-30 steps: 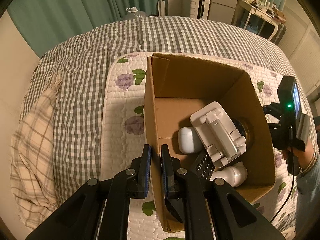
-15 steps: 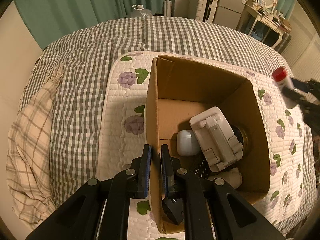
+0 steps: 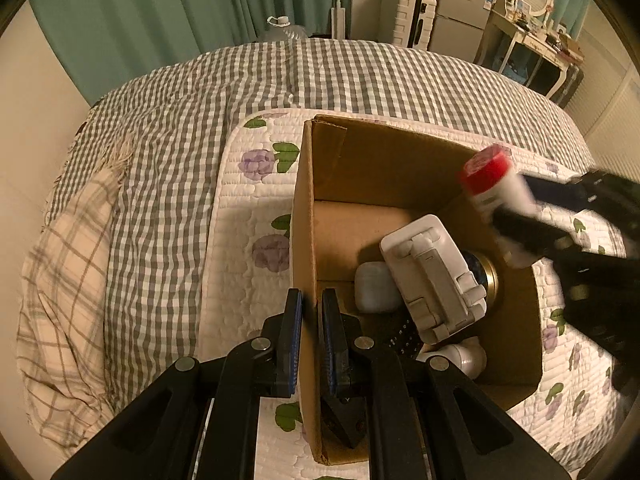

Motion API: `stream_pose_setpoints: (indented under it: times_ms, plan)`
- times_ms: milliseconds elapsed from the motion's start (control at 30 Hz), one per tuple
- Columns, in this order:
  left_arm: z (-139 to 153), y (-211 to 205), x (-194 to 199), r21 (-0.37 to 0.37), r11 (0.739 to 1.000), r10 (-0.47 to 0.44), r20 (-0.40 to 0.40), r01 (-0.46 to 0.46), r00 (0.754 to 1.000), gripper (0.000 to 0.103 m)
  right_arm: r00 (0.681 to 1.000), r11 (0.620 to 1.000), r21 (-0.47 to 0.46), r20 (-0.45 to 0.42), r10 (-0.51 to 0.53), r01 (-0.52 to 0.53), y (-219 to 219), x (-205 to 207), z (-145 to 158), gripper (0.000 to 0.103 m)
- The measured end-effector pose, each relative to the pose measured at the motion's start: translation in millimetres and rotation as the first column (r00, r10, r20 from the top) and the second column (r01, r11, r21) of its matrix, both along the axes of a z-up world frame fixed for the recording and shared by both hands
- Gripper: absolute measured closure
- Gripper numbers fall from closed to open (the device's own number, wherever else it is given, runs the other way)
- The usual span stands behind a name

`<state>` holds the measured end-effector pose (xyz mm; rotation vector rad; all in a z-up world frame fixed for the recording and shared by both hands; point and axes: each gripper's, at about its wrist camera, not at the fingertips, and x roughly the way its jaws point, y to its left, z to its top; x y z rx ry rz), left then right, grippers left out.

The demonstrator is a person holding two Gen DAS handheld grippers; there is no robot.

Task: Organize rigid objects
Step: 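Carry the bottle into the box and open the right gripper, then move the right gripper to the white charger block and grasp it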

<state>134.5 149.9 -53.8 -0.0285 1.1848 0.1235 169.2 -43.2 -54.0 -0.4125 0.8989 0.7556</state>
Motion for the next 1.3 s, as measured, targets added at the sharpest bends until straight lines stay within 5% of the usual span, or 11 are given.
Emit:
stream_pose_setpoints:
  times_ms: [267,733,833,1300]
  plan:
    - [-0.4,1.8,-0.6,-0.001,1.0,-0.007,0.003,0.007,1.0,0.094,0.993,0.998,0.013,-0.099,-0.066,0.067,23.9,25.0,-39.3,0.067]
    - [-0.9,0.0,-1.8,-0.002,1.0,-0.006,0.006,0.006,1.0,0.094,0.995,0.997,-0.025,-0.065,-0.081,0.08,43.3,24.6,-58.0,0.066]
    - [-0.5,-0.9,-1.6,-0.003,1.0,-0.002,0.006,0.002,1.0,0.094,0.995,0.995,-0.016,-0.037,-0.096,0.095,38.7,23.4,-50.0,0.033]
    - [-1.0,-1.9,-1.3,0.007,1.0,0.008,0.007,-0.008,1.0,0.094,0.961,0.991,-0.011,0.244,-0.129,0.136,-56.7,10.9,42.8,0.018]
